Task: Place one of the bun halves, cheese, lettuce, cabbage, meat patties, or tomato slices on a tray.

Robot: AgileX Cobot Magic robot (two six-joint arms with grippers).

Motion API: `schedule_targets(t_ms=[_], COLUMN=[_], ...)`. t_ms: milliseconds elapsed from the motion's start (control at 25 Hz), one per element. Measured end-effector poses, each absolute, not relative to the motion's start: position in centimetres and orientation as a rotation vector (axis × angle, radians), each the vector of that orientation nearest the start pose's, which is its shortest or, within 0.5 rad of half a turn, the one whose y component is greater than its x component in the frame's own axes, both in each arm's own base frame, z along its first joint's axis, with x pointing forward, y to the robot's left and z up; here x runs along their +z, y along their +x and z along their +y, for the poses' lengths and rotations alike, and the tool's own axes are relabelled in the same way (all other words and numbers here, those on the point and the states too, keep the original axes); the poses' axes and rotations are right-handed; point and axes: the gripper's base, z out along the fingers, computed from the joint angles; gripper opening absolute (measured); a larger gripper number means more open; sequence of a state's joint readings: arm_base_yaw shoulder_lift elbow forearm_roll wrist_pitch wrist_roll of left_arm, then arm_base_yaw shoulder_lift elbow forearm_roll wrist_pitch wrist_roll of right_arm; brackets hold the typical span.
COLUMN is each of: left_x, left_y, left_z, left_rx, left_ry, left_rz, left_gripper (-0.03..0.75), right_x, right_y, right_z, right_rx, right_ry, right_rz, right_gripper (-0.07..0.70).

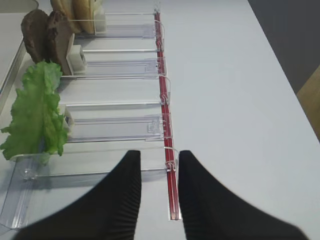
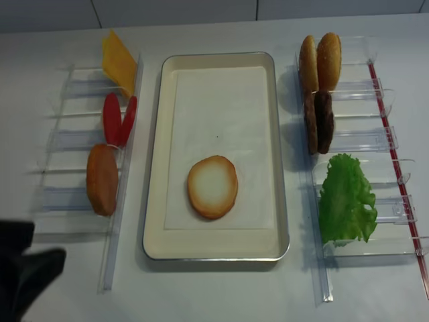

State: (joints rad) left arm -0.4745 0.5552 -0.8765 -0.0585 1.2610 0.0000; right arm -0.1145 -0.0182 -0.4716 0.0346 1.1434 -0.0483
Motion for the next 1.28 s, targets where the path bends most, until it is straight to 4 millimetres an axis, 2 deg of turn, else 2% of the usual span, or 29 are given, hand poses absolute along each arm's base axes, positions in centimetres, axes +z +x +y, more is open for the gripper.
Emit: schedule_targets(t_ms=[200, 520, 760, 1280], left_x=[32.5, 27.1, 26.8, 26.5], left_y=[2.5, 0.4, -0.3, -1.3], left_z=[-2.1, -1.0, -0.6, 0.0], left_rx=[-0.309, -0.296, -0.295, -0.299], left_ry=[0.636, 0.67, 0.664, 0.632], left_rz=[2.33, 2.321, 2.197, 2.082], left_gripper=[0.354, 0.335, 0.332, 0.331], right_x=[26.3, 26.3, 26.3, 26.3], right_y=[-0.8, -0.8, -0.8, -0.8], right_z=[0.4, 0.4, 0.4, 0.4], right_rx=[-0.054, -0.054, -0.054, -0.054], right_ry=[0.068, 0.068, 0.068, 0.068], right_rz=[2.136, 2.136, 2.136, 2.136], right_gripper=[0.241, 0.242, 0.241, 0.241])
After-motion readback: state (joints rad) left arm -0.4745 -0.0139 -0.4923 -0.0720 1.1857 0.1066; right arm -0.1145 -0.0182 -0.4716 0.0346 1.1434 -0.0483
